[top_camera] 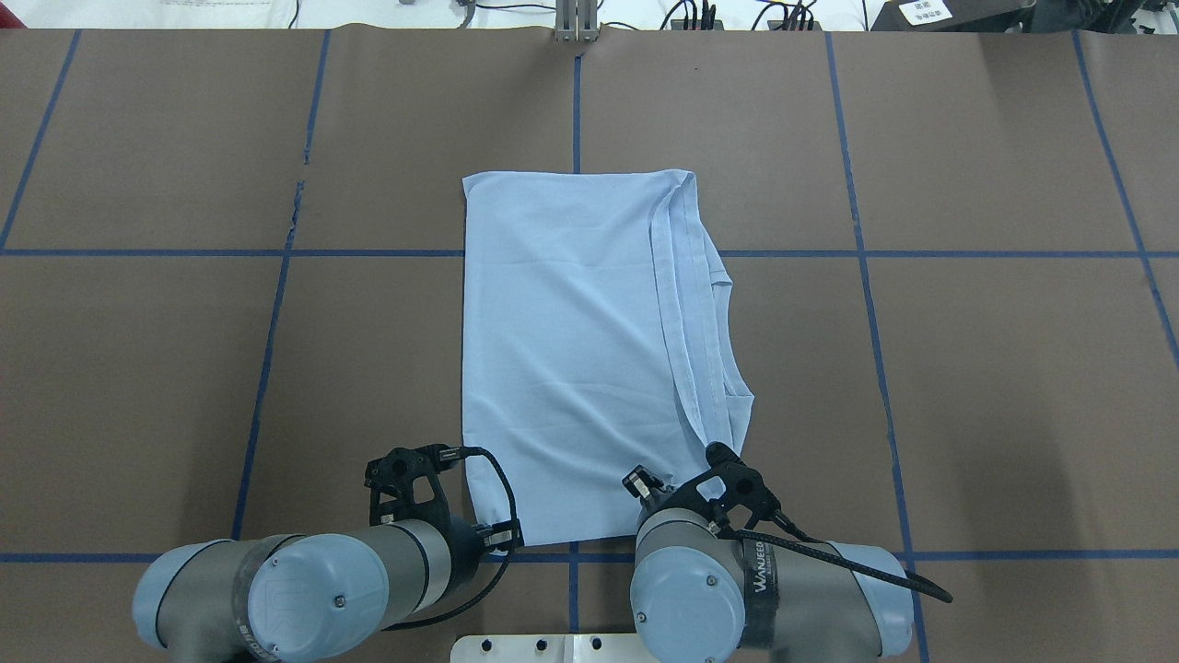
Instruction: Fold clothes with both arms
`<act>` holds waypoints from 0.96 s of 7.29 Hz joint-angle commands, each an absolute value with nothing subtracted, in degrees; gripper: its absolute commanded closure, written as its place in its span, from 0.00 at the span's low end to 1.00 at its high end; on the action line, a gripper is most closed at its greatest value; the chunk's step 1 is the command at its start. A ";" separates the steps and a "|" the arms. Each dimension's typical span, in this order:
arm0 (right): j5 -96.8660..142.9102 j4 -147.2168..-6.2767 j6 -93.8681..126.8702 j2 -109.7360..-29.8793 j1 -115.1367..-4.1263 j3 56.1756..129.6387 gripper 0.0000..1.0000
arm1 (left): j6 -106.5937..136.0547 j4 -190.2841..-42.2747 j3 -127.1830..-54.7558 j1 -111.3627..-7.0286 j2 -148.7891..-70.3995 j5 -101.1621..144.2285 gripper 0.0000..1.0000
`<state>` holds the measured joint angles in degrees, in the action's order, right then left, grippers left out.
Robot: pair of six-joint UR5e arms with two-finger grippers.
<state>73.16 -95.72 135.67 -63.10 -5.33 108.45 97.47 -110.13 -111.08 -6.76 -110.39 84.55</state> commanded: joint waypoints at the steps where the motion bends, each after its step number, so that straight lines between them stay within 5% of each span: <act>1: 72.25 -95.80 137.88 -63.10 -5.97 108.63 1.00 | 97.38 -110.13 -111.18 -6.68 -110.39 84.55 1.00; 4: 71.54 -96.06 138.78 -63.19 -6.50 112.04 1.00 | 96.51 -109.78 -113.80 -7.29 -110.30 84.73 1.00; 7: 71.72 -98.42 138.52 -63.81 -6.51 120.12 1.00 | 95.36 -99.62 -124.59 -7.47 -110.30 86.38 1.00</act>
